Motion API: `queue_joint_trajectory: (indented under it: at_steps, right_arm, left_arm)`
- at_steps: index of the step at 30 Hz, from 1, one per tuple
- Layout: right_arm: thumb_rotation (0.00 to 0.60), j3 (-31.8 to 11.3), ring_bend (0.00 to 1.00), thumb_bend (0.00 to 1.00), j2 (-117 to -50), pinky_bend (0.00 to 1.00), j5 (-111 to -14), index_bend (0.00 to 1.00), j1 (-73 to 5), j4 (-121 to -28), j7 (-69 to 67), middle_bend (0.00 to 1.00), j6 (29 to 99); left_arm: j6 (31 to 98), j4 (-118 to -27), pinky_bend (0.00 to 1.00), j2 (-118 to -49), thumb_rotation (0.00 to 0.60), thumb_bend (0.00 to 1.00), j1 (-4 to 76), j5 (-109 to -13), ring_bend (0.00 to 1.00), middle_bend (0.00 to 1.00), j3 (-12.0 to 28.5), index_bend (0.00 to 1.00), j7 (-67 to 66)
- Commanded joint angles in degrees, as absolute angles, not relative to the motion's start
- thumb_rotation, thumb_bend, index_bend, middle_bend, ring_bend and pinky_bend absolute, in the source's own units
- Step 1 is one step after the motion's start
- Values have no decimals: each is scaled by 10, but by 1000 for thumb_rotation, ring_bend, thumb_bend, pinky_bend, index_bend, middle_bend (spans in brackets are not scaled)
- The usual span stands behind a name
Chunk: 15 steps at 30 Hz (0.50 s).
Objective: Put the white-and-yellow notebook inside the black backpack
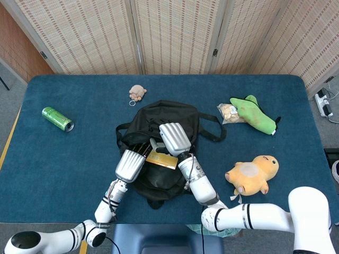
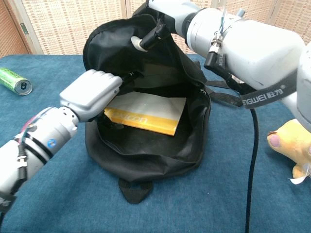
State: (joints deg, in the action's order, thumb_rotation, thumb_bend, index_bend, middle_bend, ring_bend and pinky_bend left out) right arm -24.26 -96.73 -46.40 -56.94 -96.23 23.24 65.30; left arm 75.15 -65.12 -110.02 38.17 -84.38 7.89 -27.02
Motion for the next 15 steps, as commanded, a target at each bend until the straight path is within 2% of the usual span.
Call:
queue_joint_trajectory:
  at_steps: [1, 6, 11, 15]
  right_arm:
    - [600, -242, 275, 557, -965, 304, -460, 682, -568, -957, 230, 341, 649]
    - [600, -241, 269, 557, -963, 303, -455, 670, -566, -951, 222, 338, 640]
    - [600, -233, 240, 556, -946, 303, -457, 629, -560, -958, 214, 326, 623]
    - [600, -219, 219, 547, -924, 304, -472, 571, -547, -977, 198, 300, 608]
  left_arm:
    - [791, -696, 389, -1061, 600, 30, 353, -877, 374, 343, 51, 218, -254]
    - [827, -744, 418, -1016, 600, 88, 327, -906, 437, 426, 28, 305, -226]
    - [823, -830, 419, -941, 600, 121, 298, -895, 442, 445, 11, 386, -221]
    - [815, -883, 419, -888, 600, 122, 279, -873, 442, 445, 7, 411, -219]
